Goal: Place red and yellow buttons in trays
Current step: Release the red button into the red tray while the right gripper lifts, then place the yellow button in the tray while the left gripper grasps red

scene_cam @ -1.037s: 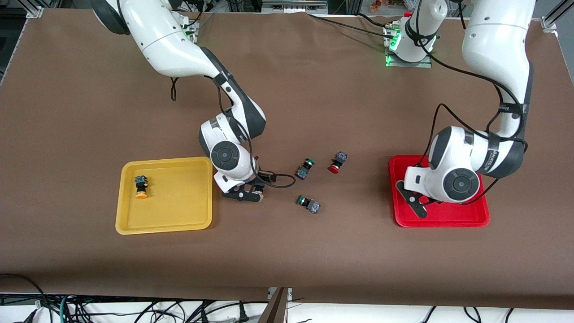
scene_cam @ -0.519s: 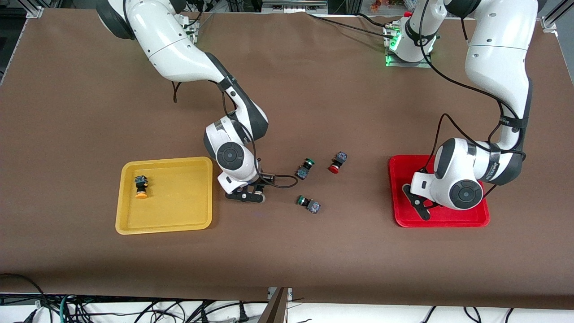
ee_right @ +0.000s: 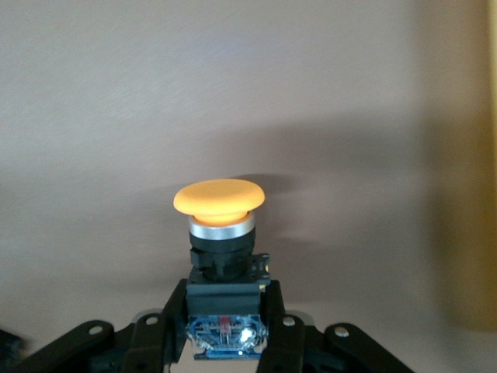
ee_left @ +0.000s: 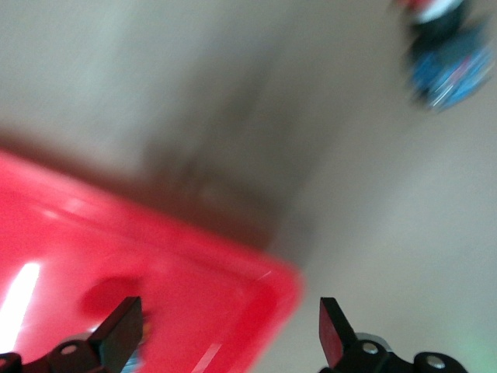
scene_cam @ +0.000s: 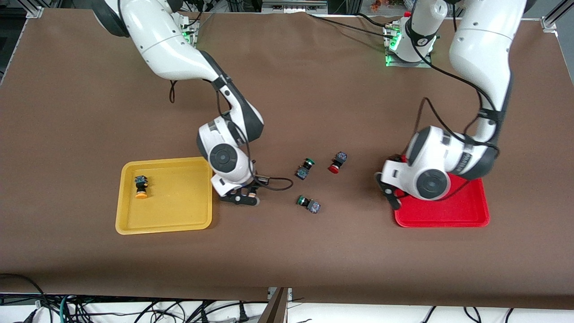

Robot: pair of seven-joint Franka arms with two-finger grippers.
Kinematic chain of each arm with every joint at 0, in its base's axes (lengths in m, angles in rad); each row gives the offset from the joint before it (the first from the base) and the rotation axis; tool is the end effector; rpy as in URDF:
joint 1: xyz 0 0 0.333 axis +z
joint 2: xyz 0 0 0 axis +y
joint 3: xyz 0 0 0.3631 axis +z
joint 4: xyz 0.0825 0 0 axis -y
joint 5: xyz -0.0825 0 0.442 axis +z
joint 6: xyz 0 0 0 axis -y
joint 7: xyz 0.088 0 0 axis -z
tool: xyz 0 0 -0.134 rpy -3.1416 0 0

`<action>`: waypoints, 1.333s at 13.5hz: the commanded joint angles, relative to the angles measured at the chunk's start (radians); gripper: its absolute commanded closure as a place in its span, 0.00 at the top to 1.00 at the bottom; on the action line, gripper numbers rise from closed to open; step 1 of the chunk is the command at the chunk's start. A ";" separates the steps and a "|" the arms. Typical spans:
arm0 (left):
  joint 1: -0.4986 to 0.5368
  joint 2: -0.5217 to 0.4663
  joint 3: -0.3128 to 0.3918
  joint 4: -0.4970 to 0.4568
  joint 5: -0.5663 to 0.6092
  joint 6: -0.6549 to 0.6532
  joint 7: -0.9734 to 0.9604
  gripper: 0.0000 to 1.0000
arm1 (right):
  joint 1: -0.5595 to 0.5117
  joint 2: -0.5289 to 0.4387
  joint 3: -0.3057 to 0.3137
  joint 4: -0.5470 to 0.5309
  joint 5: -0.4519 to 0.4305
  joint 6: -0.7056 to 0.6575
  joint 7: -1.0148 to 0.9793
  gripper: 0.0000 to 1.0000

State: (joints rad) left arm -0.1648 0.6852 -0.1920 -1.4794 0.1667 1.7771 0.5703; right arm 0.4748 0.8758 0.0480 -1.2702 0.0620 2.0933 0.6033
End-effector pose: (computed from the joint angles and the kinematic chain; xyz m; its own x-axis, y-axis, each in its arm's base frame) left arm 0.7047 -0.2220 0.2321 0.5090 -0.8002 -0.3171 -0.7955 -0.5780 0.1817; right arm 0.7201 0.4096 0.1933 0.9875 -0.1262 -0.0948 -0.1307 -0.9905 -0.0424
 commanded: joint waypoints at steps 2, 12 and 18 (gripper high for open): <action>-0.061 0.011 -0.032 -0.025 -0.117 0.057 -0.246 1.00 | -0.146 -0.076 0.009 -0.020 -0.014 -0.172 -0.253 0.00; -0.220 -0.044 -0.052 -0.306 0.026 0.436 -0.693 1.00 | -0.214 -0.070 -0.114 -0.092 -0.018 -0.237 -0.468 1.00; -0.200 -0.039 -0.049 -0.303 0.034 0.432 -0.653 0.36 | -0.223 -0.181 -0.137 -0.003 -0.021 -0.465 -0.531 1.00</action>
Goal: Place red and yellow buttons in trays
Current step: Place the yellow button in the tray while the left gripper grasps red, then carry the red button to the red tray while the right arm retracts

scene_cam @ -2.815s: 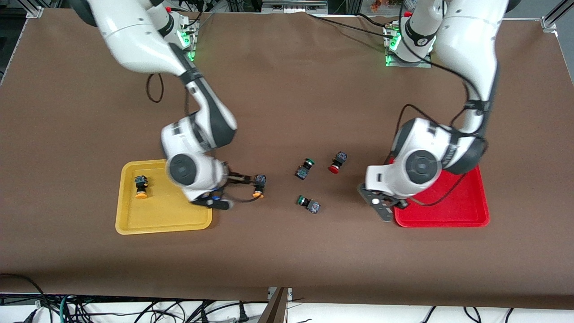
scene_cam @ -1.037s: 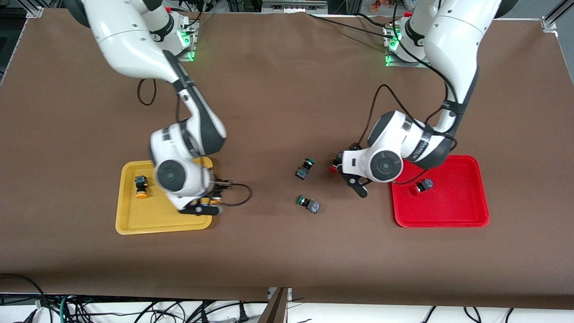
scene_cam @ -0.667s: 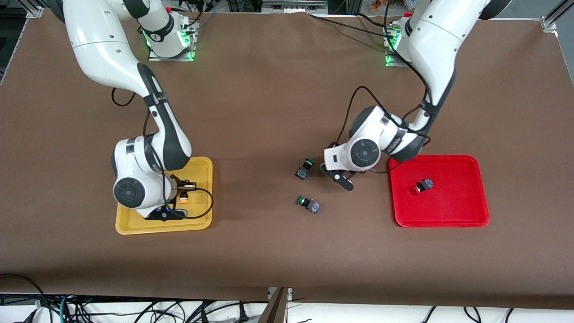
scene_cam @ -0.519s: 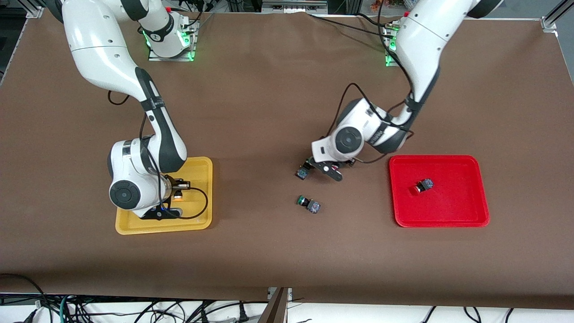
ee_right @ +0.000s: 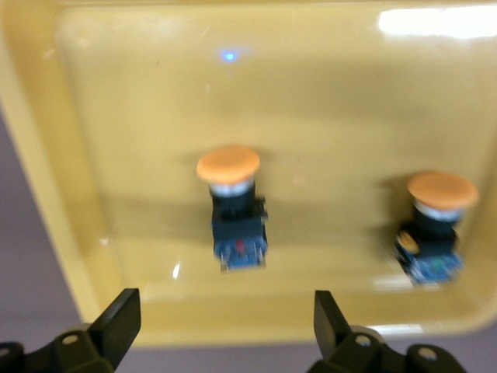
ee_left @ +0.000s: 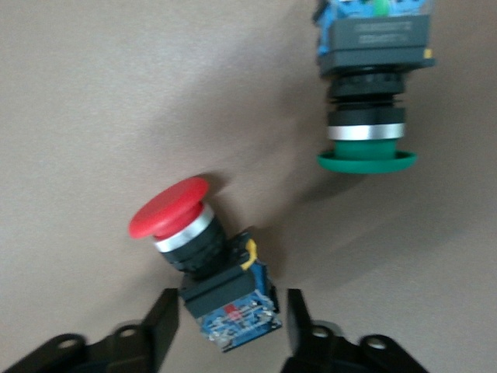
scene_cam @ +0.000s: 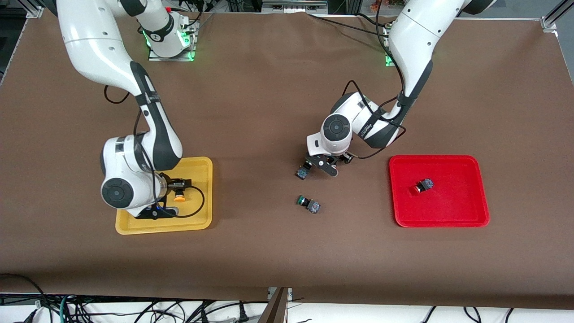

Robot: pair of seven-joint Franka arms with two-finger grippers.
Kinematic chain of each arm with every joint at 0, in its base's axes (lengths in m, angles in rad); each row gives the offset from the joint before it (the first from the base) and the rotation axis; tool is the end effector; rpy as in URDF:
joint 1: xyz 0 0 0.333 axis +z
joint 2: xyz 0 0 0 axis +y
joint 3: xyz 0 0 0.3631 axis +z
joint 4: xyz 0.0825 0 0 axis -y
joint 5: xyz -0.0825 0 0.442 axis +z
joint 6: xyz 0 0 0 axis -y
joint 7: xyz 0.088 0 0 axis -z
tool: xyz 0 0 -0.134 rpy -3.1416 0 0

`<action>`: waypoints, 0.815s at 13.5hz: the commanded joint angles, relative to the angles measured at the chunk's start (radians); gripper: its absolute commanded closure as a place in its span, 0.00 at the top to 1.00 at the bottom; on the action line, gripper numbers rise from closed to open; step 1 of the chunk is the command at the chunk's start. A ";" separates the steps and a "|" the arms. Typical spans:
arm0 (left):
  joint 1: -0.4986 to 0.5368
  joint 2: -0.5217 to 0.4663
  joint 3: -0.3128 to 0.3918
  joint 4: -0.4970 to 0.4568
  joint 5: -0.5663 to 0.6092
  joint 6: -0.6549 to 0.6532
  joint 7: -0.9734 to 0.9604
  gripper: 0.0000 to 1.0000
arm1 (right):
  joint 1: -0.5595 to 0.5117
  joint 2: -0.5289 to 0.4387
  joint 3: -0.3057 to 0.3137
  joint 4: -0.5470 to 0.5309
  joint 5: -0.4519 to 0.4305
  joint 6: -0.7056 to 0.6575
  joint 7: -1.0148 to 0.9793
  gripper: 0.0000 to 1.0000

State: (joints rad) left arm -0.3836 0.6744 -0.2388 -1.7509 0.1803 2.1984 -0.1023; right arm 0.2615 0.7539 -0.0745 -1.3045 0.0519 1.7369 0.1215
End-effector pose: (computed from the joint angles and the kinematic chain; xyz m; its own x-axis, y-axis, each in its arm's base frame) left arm 0.5814 -0.3948 0.1465 0.8047 -0.5584 -0.2014 -0.5690 -0.8223 0.0065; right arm 0.7621 0.1622 0.2531 0.9490 0.0507 -0.3111 0.0674 -0.9968 0.0431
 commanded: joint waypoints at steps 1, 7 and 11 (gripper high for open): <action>0.020 -0.029 -0.004 -0.032 0.021 0.011 0.018 0.19 | -0.013 -0.082 -0.030 0.053 -0.010 -0.164 -0.095 1.00; 0.129 -0.159 -0.001 0.001 0.021 -0.227 0.108 0.00 | -0.013 -0.270 -0.126 0.067 -0.010 -0.353 -0.221 1.00; 0.277 -0.185 0.004 0.077 0.022 -0.357 0.369 0.00 | -0.015 -0.395 -0.133 0.070 -0.010 -0.473 -0.209 1.00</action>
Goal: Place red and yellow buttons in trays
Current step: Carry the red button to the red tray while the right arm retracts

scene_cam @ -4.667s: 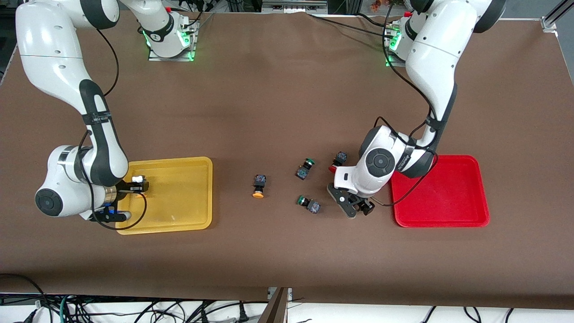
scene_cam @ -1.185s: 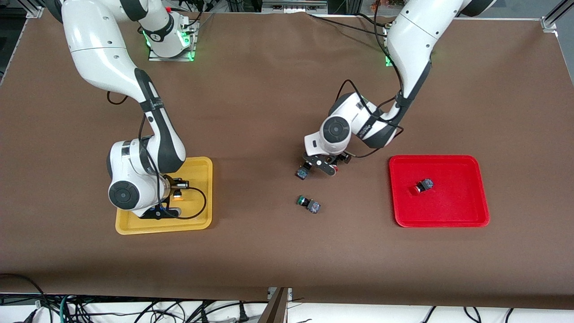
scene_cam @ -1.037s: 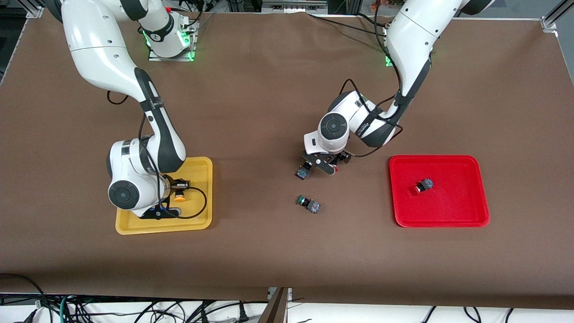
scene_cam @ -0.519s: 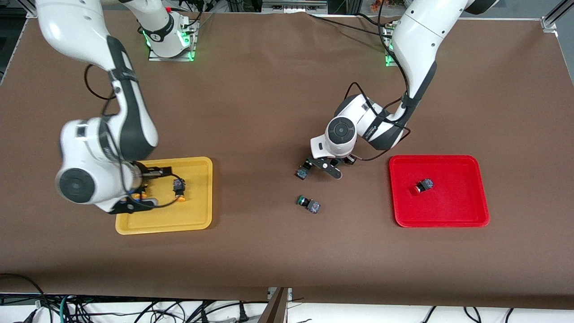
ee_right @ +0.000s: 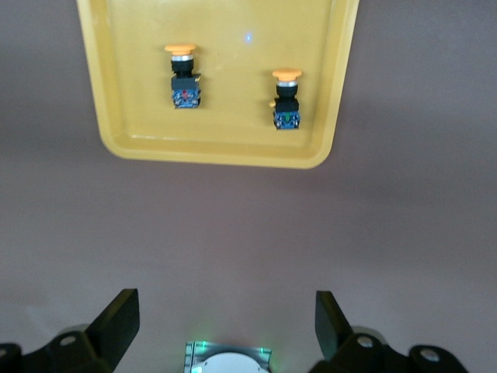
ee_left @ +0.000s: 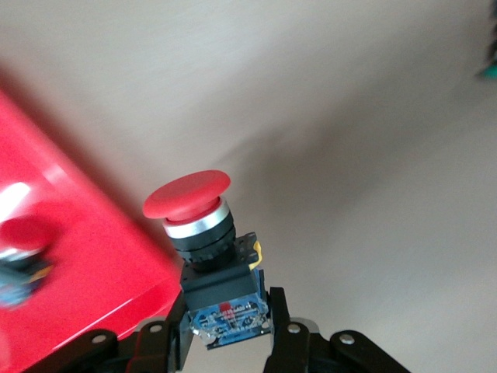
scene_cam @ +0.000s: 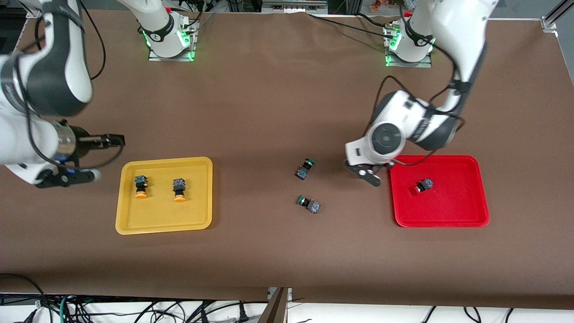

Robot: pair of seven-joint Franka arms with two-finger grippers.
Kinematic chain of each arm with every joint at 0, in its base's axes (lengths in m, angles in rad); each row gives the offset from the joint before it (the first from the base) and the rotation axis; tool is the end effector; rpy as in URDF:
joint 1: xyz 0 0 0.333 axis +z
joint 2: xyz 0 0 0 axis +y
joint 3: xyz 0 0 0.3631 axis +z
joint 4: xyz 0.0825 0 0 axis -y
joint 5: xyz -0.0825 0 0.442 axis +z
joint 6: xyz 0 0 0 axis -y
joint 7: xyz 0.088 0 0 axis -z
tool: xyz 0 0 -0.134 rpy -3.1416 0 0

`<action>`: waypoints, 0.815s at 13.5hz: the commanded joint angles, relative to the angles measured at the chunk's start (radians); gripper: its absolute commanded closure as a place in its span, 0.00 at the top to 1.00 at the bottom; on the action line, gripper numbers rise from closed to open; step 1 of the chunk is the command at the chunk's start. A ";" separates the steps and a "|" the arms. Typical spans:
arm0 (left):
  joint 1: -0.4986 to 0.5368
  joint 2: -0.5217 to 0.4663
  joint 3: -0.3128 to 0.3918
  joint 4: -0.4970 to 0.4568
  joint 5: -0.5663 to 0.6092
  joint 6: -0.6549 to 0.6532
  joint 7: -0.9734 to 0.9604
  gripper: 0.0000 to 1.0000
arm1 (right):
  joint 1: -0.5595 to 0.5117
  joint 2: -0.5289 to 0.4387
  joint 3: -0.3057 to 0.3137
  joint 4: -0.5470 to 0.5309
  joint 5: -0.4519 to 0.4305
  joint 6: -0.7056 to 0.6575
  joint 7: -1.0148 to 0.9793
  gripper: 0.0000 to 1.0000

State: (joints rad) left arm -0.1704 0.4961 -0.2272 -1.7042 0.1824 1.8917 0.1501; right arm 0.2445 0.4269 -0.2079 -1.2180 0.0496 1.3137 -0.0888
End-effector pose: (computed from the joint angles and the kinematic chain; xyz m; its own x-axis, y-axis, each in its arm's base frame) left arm 0.6529 -0.2415 0.2724 0.7778 -0.5562 -0.2928 -0.5811 -0.8138 0.0023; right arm 0.7080 0.0632 0.5282 0.9394 0.1258 -0.3190 0.1353 -0.9908 0.0078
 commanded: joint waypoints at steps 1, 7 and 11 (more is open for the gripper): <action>0.093 -0.007 -0.007 0.043 0.020 -0.068 0.173 0.00 | 0.010 -0.107 0.010 -0.018 -0.014 -0.054 0.001 1.00; 0.130 -0.002 -0.004 0.055 0.106 -0.079 0.232 0.00 | -0.059 -0.290 0.139 -0.078 -0.100 -0.053 -0.008 1.00; 0.176 0.012 -0.004 0.093 0.233 -0.049 0.351 0.00 | -0.118 -0.399 0.143 -0.164 -0.088 -0.044 -0.012 1.00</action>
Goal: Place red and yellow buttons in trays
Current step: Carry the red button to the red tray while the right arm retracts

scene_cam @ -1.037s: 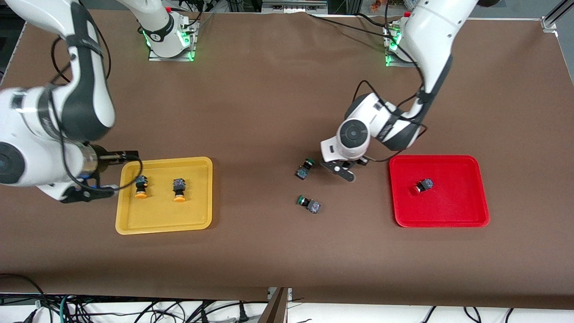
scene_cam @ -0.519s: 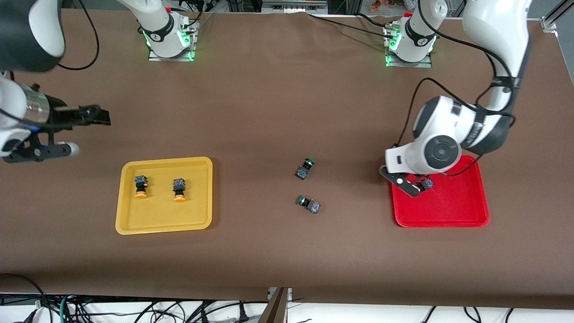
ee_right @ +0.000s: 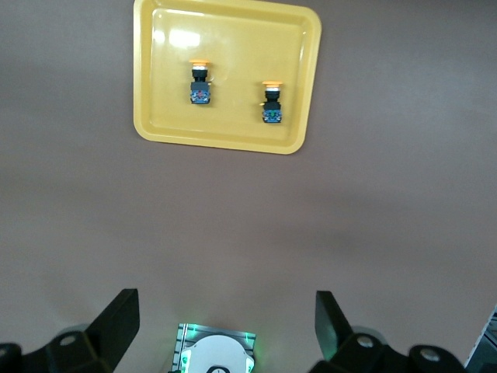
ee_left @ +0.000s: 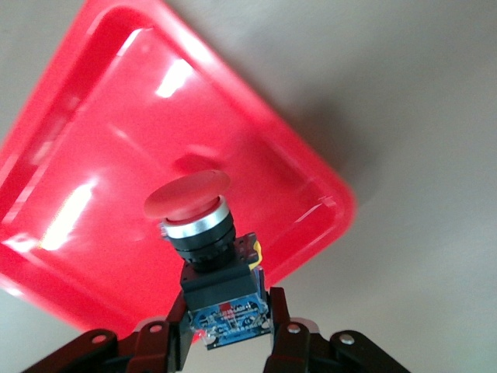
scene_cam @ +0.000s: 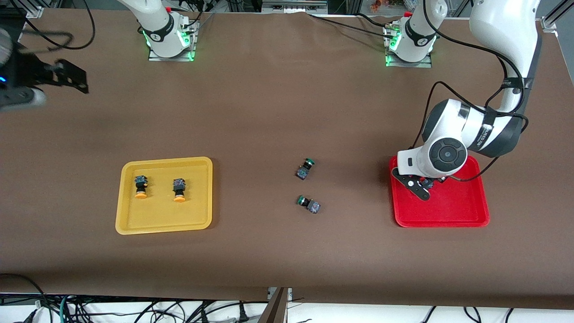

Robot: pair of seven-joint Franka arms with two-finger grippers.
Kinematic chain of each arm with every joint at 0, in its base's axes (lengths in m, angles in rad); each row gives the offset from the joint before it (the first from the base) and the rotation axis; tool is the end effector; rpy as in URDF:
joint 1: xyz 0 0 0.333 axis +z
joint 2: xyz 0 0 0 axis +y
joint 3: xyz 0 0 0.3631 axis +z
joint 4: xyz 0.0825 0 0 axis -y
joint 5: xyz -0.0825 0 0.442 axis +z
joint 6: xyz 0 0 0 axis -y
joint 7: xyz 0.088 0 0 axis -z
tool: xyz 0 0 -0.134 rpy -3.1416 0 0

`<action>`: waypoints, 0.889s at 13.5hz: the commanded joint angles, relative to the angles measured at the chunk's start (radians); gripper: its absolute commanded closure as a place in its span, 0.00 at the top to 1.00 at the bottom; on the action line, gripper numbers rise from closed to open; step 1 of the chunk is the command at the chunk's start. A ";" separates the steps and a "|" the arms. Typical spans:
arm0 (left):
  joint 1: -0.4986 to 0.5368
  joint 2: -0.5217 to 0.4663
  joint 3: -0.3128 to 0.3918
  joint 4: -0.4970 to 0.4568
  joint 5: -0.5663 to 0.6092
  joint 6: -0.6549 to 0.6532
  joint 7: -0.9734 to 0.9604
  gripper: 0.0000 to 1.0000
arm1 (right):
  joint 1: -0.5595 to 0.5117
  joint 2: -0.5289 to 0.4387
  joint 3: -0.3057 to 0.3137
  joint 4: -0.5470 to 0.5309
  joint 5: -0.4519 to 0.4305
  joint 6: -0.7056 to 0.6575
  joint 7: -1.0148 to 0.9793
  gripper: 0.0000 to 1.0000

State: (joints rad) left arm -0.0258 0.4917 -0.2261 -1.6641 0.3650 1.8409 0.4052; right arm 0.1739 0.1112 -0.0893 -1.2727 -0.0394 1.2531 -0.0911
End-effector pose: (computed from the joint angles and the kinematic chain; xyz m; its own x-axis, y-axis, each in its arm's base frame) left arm 0.6943 -0.1249 0.2937 0.6603 -0.6610 -0.3565 -0.7230 -0.6879 -0.0638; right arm 0.6088 0.0495 0.7040 0.9779 0.1611 -0.1335 0.1673 -0.9852 0.0366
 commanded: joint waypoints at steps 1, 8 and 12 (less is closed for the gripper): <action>0.052 0.030 -0.006 0.059 0.051 0.018 0.156 0.00 | -0.062 -0.099 0.026 -0.131 0.001 0.026 -0.010 1.00; 0.270 0.174 -0.007 0.046 0.045 0.290 0.526 0.01 | -0.073 -0.070 0.037 -0.123 -0.008 -0.023 -0.015 1.00; 0.259 0.186 -0.010 0.043 0.043 0.288 0.526 0.60 | -0.071 -0.067 0.037 -0.123 -0.007 -0.020 -0.016 1.00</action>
State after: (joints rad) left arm 0.2437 0.6774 -0.2292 -1.6415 0.3946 2.1471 0.9158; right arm 0.1190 0.0506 -0.0675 -1.3937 -0.0394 1.2430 -0.0974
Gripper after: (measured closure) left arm 0.581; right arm 0.000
